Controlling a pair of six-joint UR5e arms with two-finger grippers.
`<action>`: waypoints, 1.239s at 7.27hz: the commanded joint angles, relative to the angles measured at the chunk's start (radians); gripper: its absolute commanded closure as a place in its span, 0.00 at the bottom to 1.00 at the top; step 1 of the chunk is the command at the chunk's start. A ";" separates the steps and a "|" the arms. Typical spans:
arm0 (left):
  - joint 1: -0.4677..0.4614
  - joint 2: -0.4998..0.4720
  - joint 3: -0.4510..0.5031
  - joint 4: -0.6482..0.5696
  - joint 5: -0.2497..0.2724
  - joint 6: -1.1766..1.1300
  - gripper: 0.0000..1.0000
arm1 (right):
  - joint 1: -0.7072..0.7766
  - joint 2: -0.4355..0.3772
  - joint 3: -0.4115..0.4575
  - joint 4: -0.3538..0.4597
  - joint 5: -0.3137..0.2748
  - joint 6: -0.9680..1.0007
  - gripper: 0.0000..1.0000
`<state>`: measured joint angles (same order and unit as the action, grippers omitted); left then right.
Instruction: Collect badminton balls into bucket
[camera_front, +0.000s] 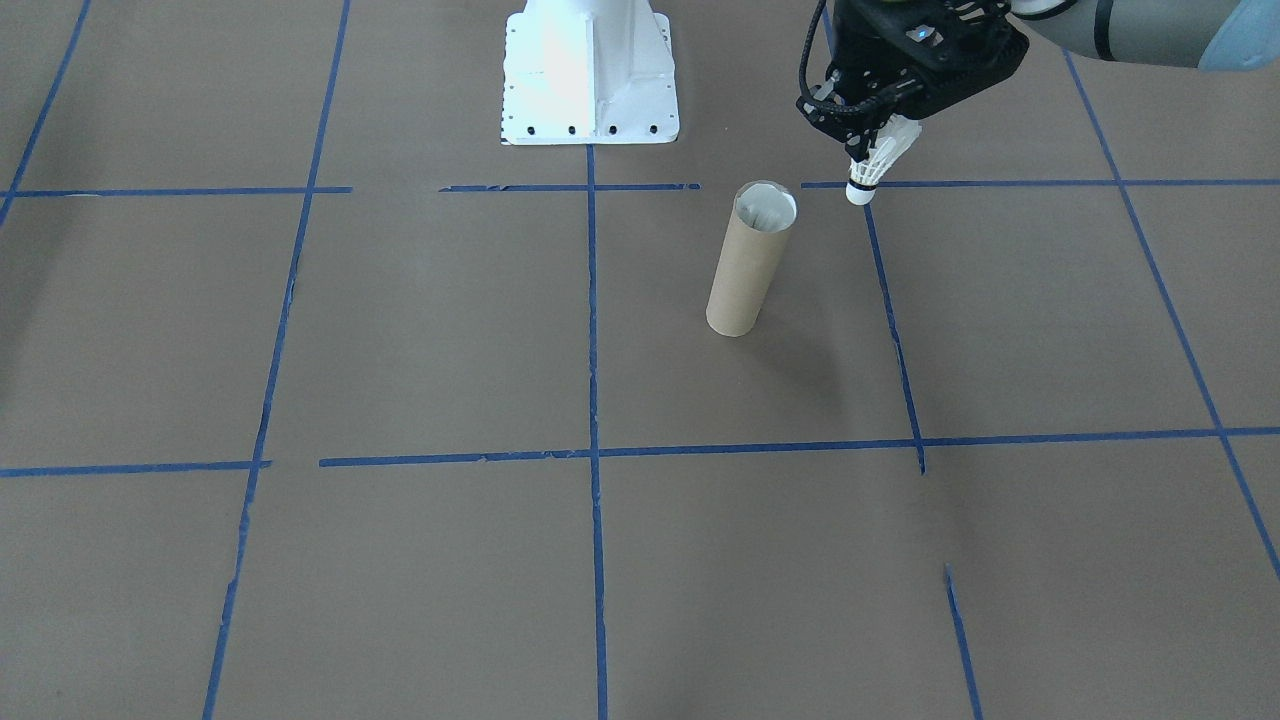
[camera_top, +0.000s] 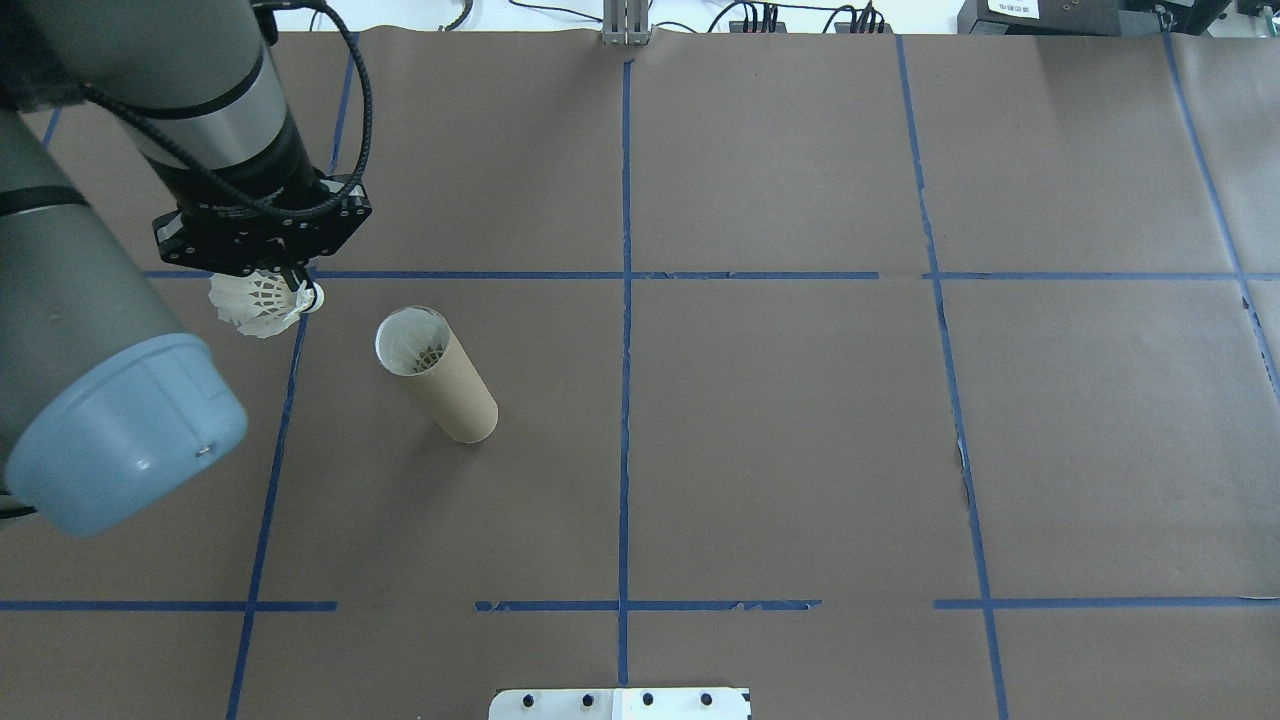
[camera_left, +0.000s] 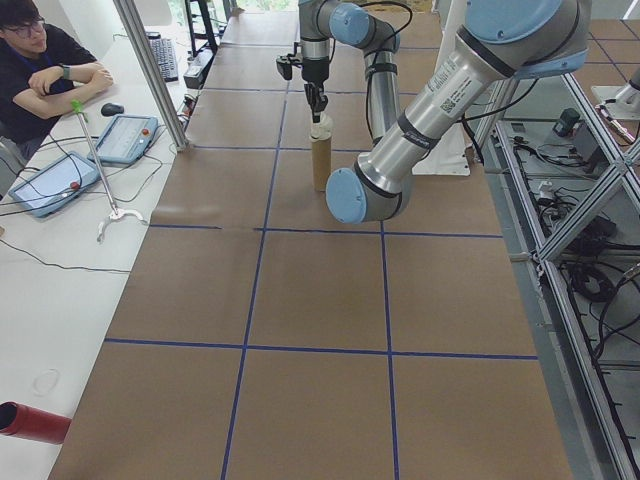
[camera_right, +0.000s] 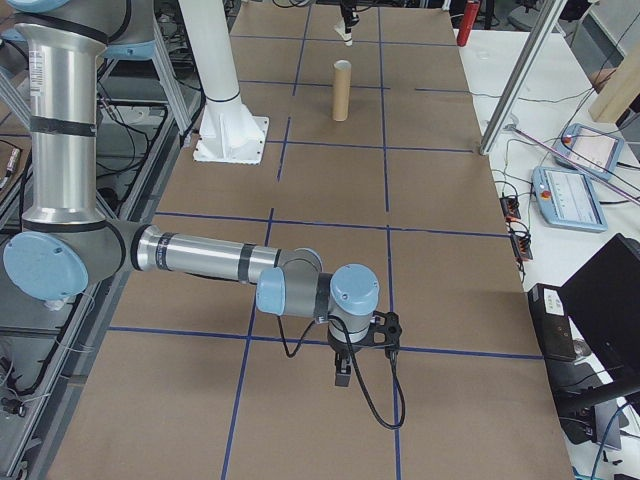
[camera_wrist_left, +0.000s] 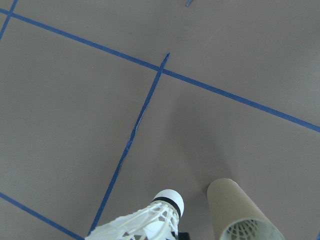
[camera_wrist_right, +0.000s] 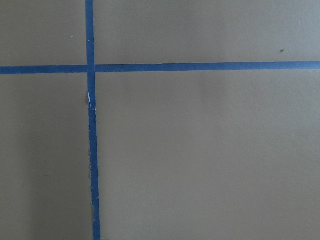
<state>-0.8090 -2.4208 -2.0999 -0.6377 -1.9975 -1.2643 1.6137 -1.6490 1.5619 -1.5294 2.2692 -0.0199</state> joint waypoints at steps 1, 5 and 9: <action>0.004 -0.099 0.128 0.018 -0.013 0.000 1.00 | 0.000 0.000 0.001 0.000 0.000 0.000 0.00; 0.011 -0.121 0.218 -0.016 -0.064 0.002 1.00 | 0.000 0.000 0.000 0.000 0.000 0.000 0.00; 0.045 -0.115 0.221 -0.019 -0.080 0.002 1.00 | 0.000 0.000 0.000 0.000 0.000 0.000 0.00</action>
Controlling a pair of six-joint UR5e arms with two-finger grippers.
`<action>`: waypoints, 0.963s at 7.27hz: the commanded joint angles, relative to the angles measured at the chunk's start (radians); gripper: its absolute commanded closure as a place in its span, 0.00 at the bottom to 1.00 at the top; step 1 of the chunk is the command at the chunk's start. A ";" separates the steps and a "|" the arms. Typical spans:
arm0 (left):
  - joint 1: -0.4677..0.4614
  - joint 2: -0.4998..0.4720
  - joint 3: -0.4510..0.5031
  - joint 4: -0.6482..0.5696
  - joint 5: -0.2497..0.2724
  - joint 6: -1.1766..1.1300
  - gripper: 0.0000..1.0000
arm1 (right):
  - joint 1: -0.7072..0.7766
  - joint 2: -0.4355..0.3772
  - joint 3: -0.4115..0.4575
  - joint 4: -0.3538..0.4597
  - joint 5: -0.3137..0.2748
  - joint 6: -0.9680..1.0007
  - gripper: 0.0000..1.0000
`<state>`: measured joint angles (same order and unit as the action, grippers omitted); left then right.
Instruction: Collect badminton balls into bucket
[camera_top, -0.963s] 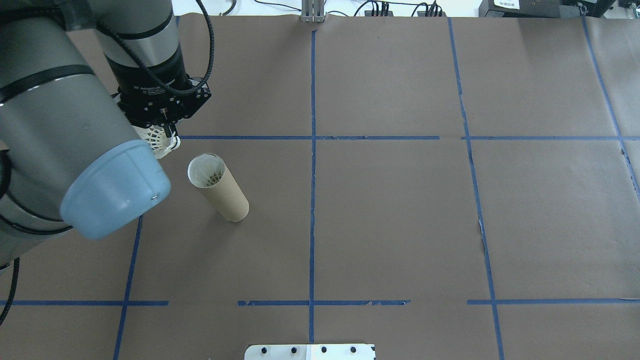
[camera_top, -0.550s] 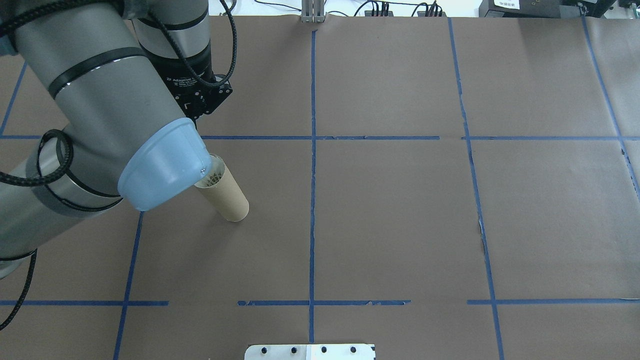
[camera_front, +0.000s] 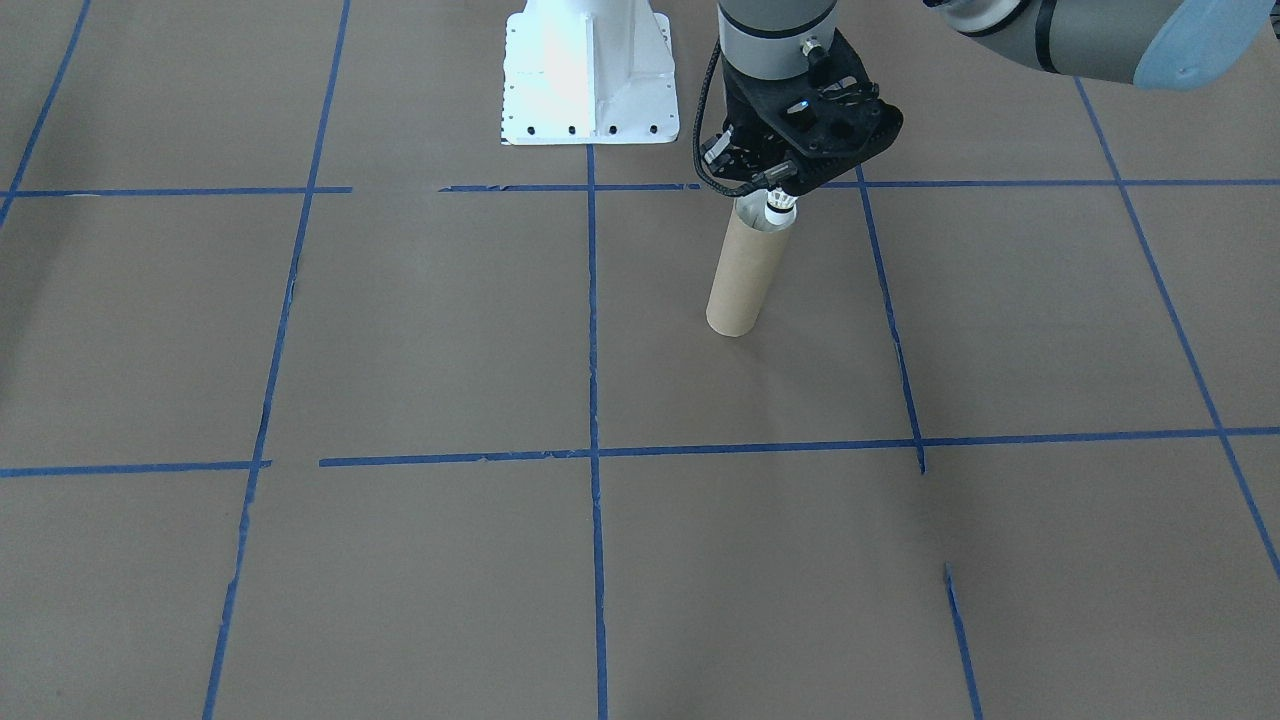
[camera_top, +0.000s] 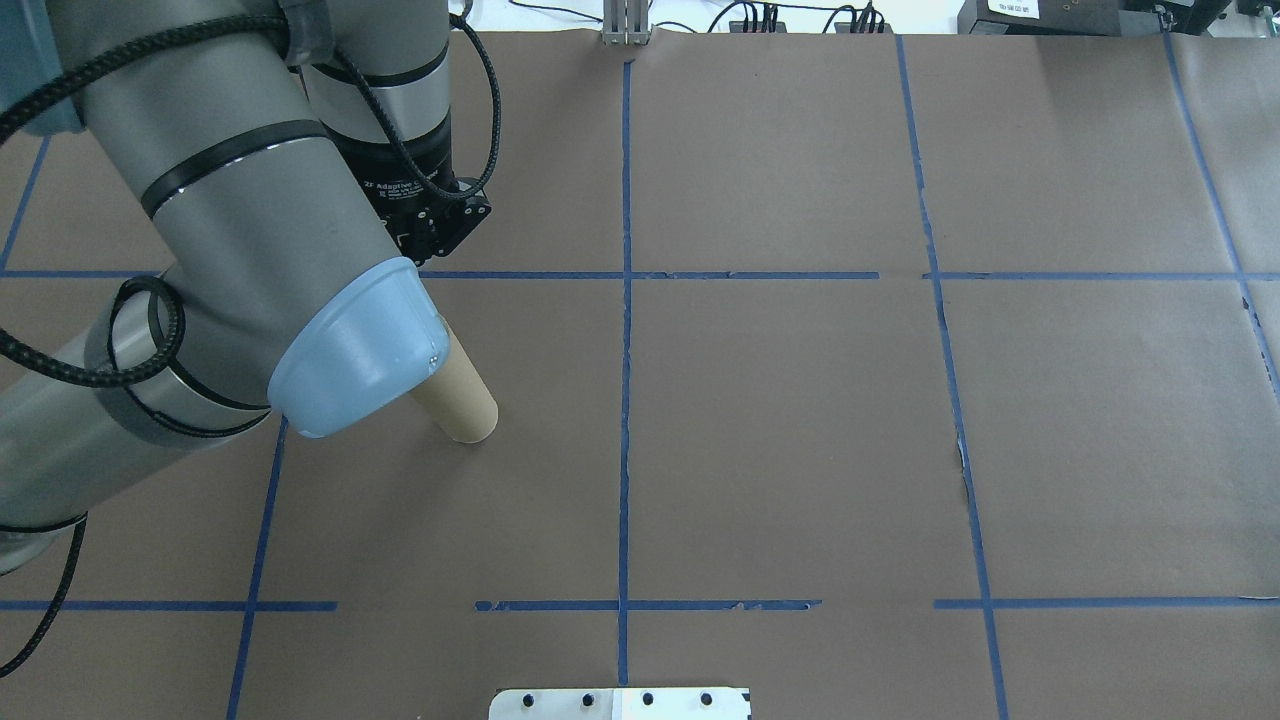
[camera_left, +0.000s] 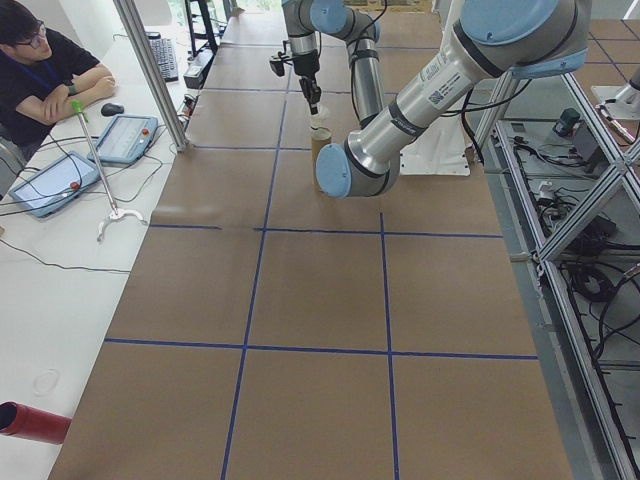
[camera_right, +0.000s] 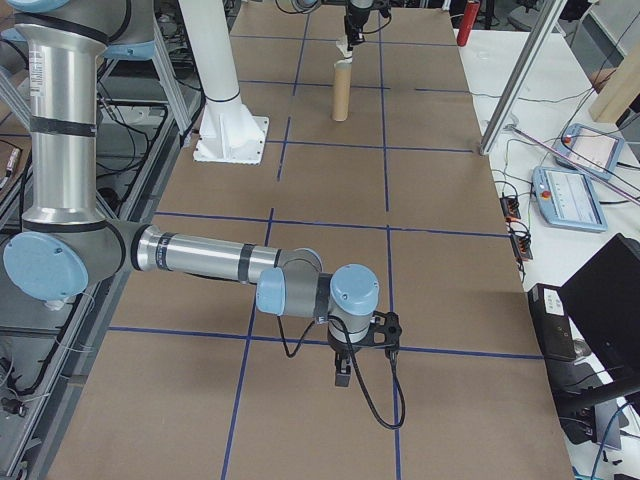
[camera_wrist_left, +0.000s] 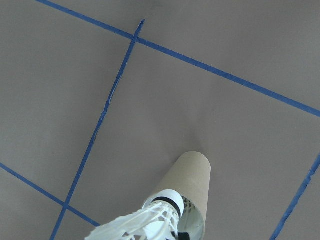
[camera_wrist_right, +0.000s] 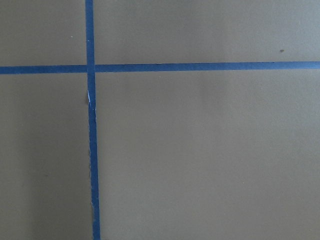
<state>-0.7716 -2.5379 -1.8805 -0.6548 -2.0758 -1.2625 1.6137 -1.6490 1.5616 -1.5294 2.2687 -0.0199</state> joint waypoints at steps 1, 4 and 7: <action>0.011 0.008 0.003 -0.002 0.000 0.002 1.00 | 0.000 0.000 0.000 0.000 0.000 0.000 0.00; 0.009 0.037 0.004 -0.040 -0.001 0.055 0.07 | 0.000 0.000 0.000 0.000 0.000 0.000 0.00; 0.009 0.071 -0.015 -0.088 -0.001 0.057 0.00 | 0.000 0.000 0.000 0.000 0.000 0.000 0.00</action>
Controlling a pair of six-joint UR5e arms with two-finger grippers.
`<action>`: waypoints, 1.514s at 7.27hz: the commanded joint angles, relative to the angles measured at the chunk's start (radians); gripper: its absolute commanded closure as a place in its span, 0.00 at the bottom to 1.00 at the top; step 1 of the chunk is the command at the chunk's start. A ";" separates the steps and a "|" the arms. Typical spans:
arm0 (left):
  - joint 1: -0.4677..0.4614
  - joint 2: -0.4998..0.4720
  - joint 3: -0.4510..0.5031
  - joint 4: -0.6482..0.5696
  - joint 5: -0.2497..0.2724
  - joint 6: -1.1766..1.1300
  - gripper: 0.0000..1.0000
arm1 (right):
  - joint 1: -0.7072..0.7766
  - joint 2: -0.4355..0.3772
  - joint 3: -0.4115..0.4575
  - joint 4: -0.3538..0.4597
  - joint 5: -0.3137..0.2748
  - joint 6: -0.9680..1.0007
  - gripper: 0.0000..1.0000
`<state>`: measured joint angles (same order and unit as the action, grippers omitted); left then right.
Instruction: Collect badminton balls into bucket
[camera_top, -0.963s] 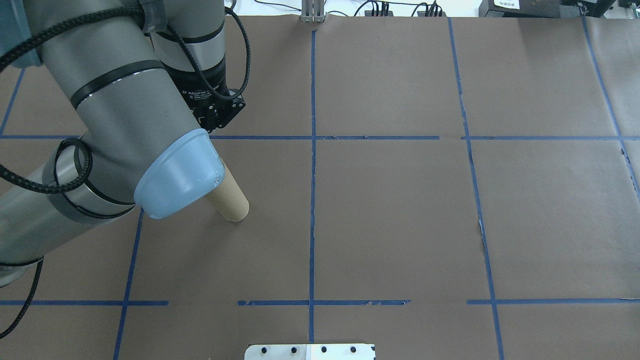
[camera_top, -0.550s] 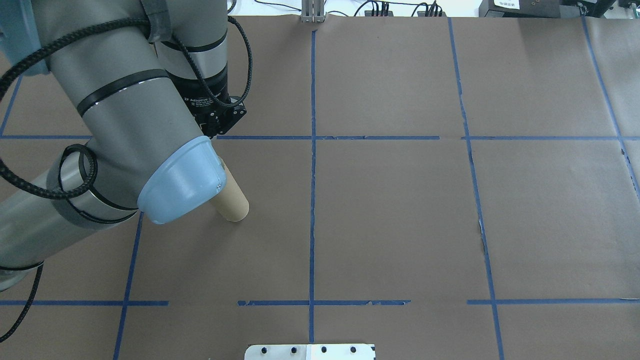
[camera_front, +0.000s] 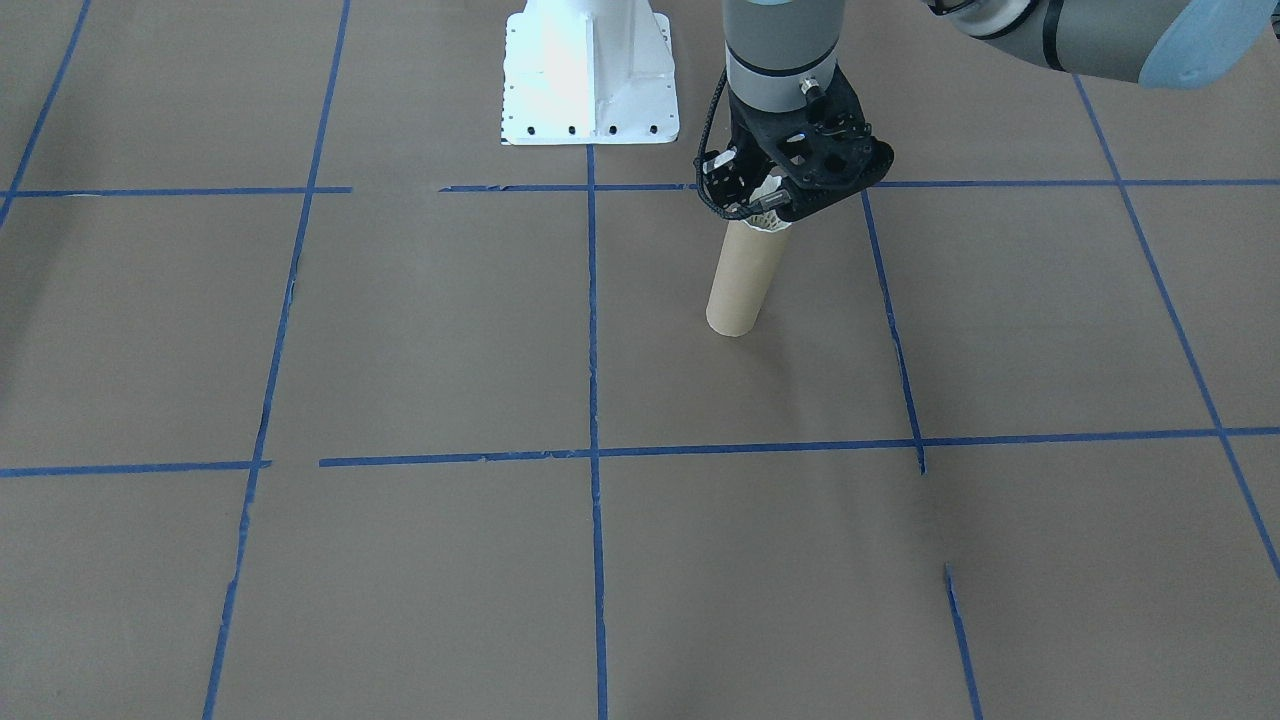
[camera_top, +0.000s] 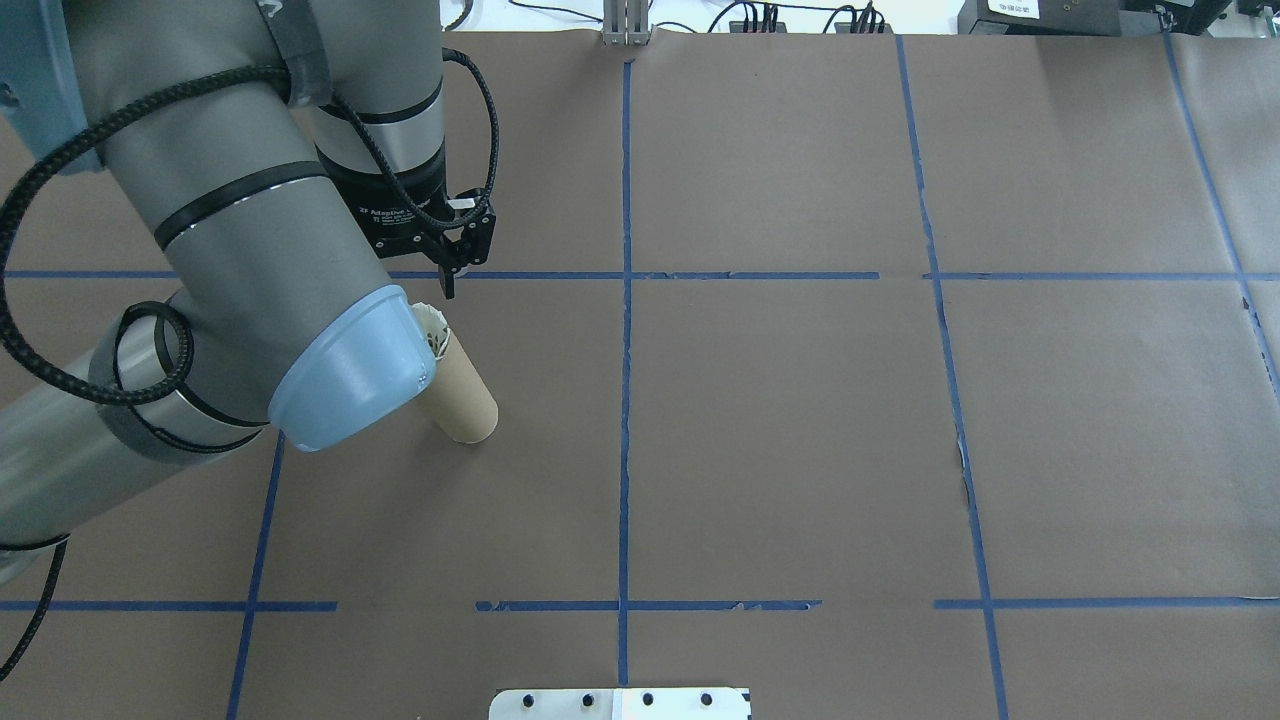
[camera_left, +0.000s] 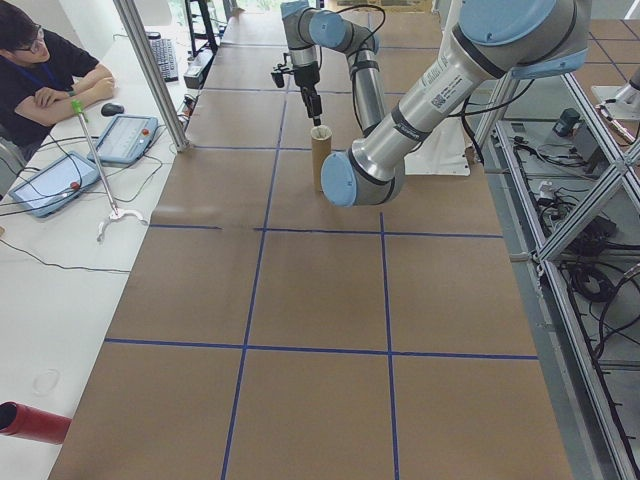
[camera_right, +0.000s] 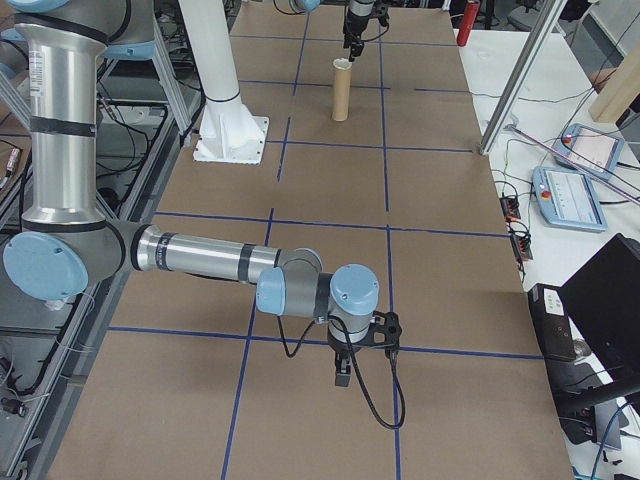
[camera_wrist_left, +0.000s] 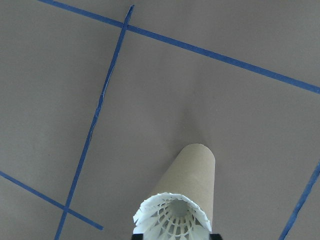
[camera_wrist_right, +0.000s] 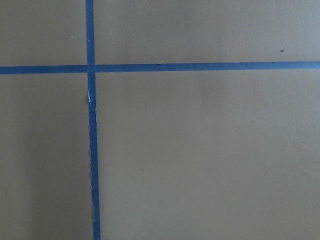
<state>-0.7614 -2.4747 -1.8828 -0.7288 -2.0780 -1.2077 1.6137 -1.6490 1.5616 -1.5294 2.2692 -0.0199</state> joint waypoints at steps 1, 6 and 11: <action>-0.015 0.011 -0.044 -0.053 0.007 0.005 0.00 | 0.000 0.000 0.000 0.000 0.000 0.000 0.00; -0.348 0.170 -0.088 -0.169 -0.088 0.533 0.00 | 0.000 0.000 0.000 0.000 0.001 0.000 0.00; -0.731 0.540 0.071 -0.353 -0.219 1.222 0.00 | 0.000 0.000 0.000 0.000 0.000 0.000 0.00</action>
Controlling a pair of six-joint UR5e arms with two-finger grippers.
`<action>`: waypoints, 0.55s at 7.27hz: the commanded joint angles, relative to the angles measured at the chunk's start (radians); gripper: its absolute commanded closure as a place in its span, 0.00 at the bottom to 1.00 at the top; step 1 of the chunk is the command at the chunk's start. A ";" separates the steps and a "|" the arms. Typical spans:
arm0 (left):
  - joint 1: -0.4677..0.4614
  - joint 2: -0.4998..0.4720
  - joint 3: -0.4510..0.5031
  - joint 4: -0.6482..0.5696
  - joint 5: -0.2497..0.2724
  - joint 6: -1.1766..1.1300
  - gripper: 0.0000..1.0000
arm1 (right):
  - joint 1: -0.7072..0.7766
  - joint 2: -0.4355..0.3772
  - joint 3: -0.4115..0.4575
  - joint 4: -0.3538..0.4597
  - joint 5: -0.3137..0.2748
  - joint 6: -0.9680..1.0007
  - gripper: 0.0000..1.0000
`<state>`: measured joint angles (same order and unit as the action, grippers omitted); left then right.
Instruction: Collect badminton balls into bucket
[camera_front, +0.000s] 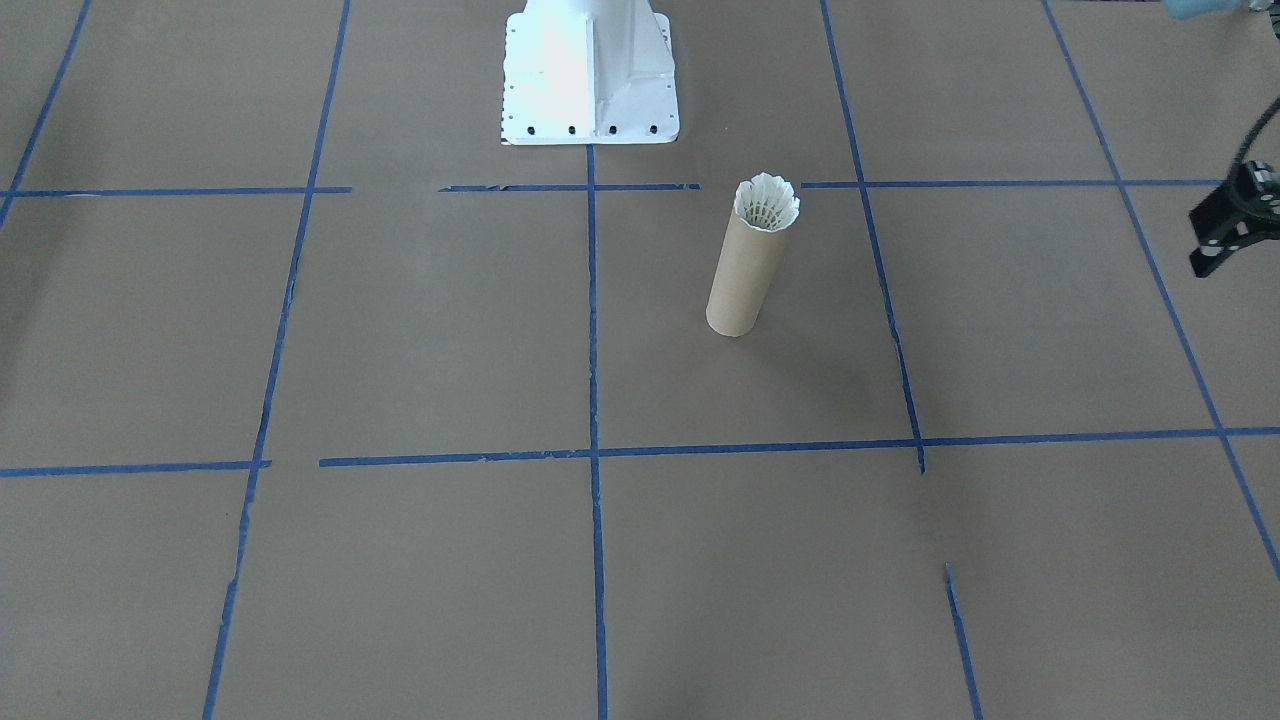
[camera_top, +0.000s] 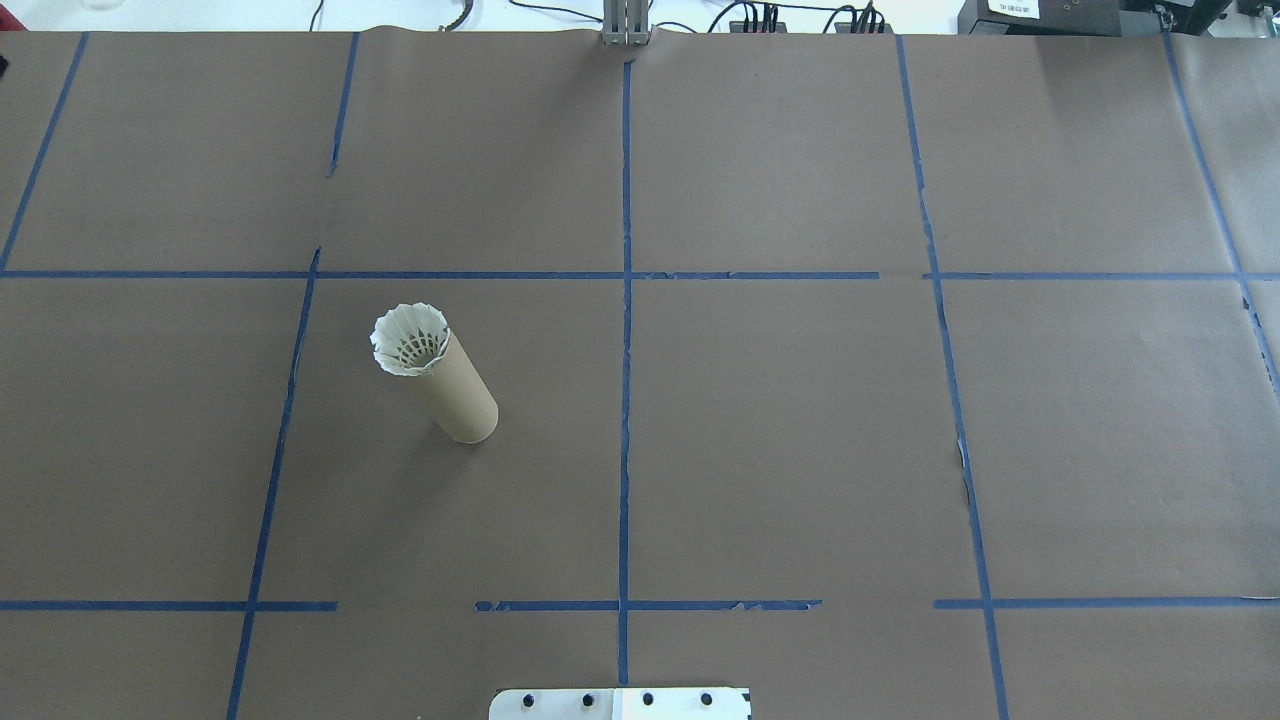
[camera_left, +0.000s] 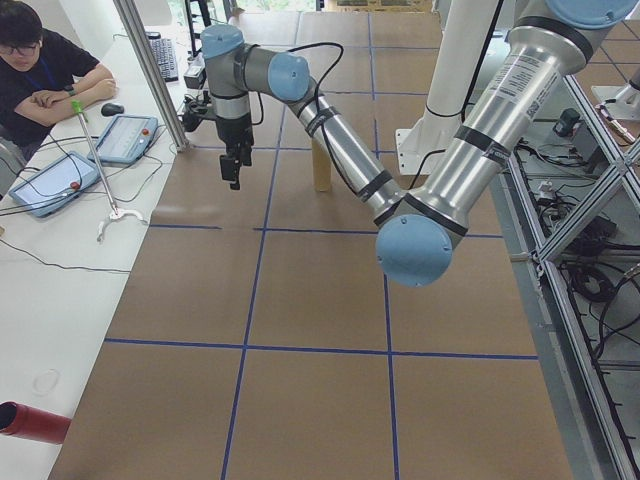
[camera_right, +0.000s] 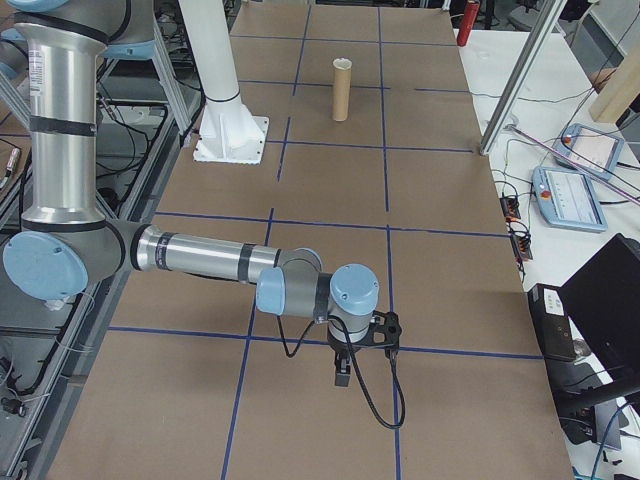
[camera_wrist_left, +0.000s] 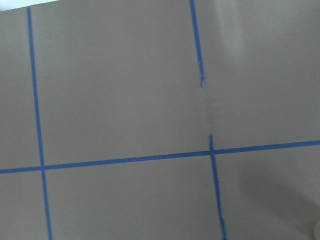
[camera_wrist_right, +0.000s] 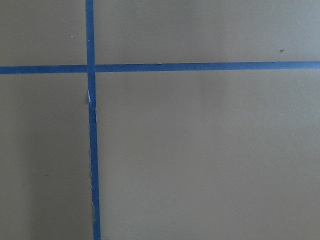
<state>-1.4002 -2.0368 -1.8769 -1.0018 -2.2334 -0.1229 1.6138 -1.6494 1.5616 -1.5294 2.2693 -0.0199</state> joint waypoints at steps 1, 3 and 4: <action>-0.121 0.178 0.070 -0.125 -0.071 0.152 0.00 | 0.000 0.000 0.000 0.000 -0.001 0.000 0.00; -0.120 0.292 0.167 -0.133 -0.119 0.160 0.00 | 0.000 0.000 0.000 0.000 0.001 0.000 0.00; -0.120 0.294 0.197 -0.147 -0.118 0.161 0.00 | 0.000 0.000 0.000 0.000 -0.001 0.000 0.00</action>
<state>-1.5182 -1.7692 -1.7315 -1.1310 -2.3408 0.0314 1.6137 -1.6490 1.5616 -1.5294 2.2694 -0.0199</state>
